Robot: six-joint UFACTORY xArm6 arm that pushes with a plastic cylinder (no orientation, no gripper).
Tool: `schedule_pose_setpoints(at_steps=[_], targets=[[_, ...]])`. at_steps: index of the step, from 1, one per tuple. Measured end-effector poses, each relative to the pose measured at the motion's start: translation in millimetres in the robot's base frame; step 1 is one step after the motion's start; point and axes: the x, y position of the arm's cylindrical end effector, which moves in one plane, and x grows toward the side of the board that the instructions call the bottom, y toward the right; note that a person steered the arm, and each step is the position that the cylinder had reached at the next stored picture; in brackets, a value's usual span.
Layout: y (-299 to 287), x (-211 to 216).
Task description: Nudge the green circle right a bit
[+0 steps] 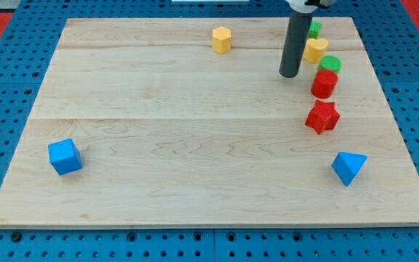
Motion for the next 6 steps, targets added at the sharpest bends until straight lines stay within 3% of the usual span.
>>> schedule_pose_setpoints(at_steps=[5, 6], targets=[[46, -12], [51, 7]])
